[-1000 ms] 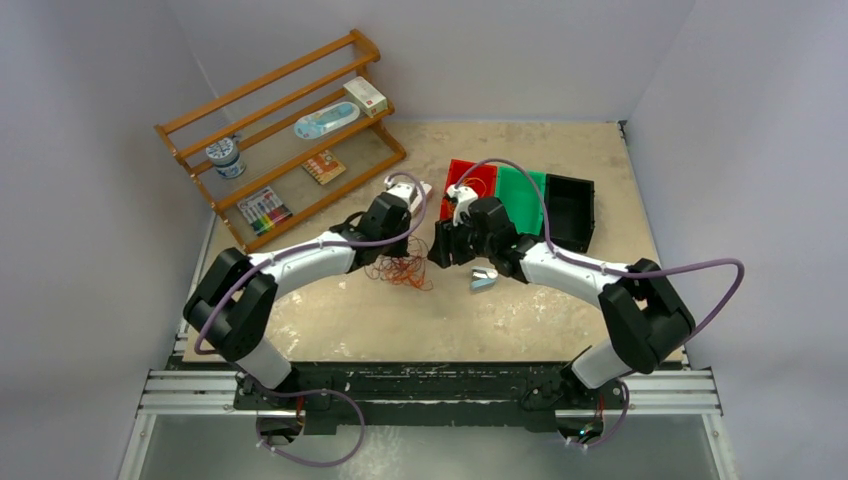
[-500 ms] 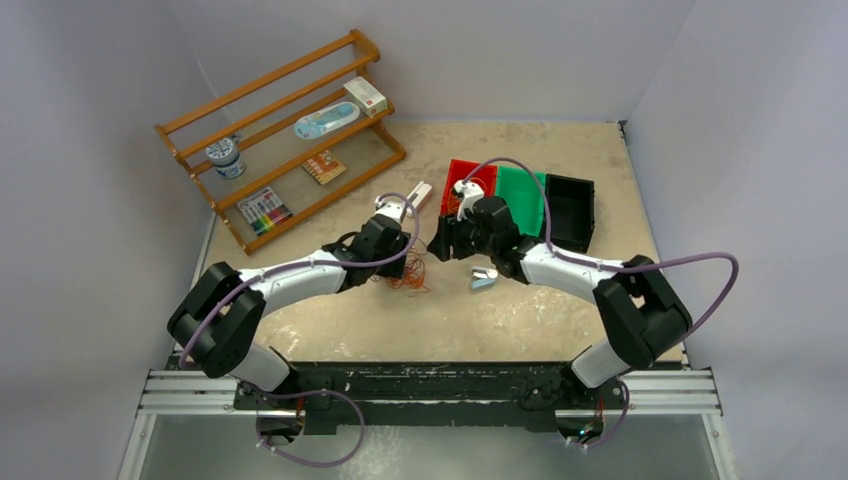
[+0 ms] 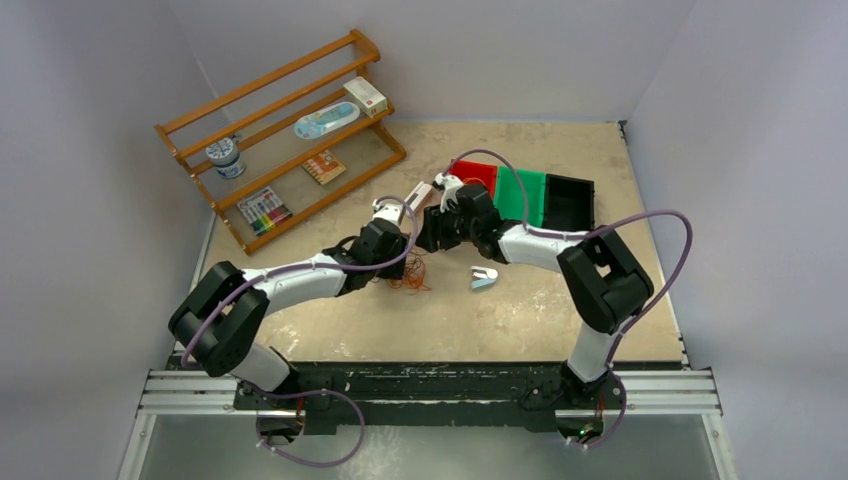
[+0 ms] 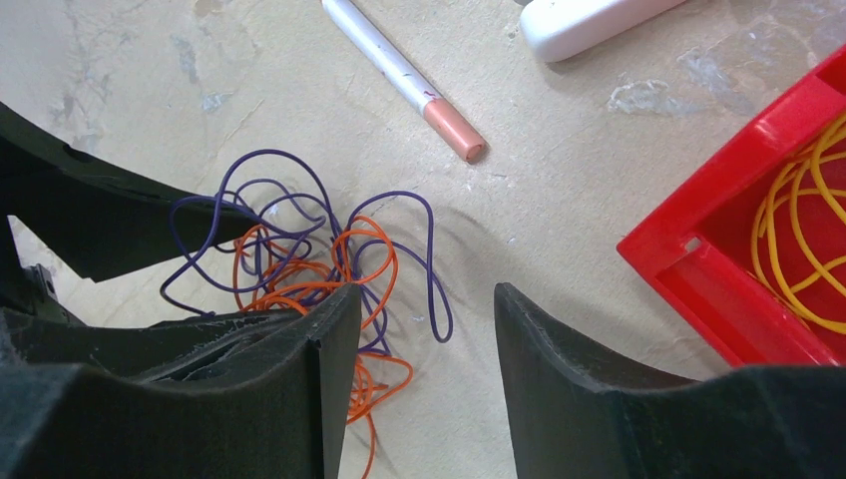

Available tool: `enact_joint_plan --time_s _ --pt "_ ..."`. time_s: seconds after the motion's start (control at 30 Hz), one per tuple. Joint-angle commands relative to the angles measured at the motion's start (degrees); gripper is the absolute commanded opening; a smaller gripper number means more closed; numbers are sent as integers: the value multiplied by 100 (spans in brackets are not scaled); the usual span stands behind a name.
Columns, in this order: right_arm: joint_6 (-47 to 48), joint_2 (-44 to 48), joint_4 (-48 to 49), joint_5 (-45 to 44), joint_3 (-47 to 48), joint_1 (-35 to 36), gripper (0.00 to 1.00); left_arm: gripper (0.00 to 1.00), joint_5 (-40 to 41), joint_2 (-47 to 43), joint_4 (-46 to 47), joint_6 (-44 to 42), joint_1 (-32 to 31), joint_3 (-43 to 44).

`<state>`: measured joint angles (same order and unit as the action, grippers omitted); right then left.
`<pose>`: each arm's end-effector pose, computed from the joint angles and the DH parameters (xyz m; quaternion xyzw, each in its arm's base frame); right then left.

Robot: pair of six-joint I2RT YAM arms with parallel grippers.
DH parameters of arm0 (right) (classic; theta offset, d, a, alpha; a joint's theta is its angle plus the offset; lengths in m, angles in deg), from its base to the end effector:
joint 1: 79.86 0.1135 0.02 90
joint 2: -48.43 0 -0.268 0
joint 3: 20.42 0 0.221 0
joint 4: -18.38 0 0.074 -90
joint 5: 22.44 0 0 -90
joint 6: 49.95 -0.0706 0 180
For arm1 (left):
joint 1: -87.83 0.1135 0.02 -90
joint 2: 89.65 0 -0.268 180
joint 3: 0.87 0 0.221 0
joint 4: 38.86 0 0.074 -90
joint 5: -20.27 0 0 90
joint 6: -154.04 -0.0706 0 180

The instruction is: Untangle the cables

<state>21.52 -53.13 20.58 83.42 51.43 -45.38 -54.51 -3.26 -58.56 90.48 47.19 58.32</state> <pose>0.3118 0.2376 0.2010 -0.1884 0.8287 0.3348 0.4071 0.2373 -0.1792 0.1762 0.0657 0.9208 -0.0985 0.3715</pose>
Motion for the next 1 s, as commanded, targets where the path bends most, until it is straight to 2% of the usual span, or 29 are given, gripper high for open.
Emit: enact_joint_plan --time_s 0.0,0.17,0.3,0.5,0.67,0.97 --pt "174 -112 186 290 281 1 53 57 60 35 201 46 0 0" --pt "183 -381 99 222 418 -3 49 57 77 23 222 50 1 -30" --pt "202 -563 85 178 538 -3 42 57 110 26 238 62 0 -58" --pt "264 -543 129 -73 584 0 16 58 318 89 263 102 1 -53" --pt "315 123 120 -385 362 -6 0 61 710 260 388 241 7 -43" --pt "437 1472 -360 -320 503 -10 0 64 1050 846 691 477 9 7"
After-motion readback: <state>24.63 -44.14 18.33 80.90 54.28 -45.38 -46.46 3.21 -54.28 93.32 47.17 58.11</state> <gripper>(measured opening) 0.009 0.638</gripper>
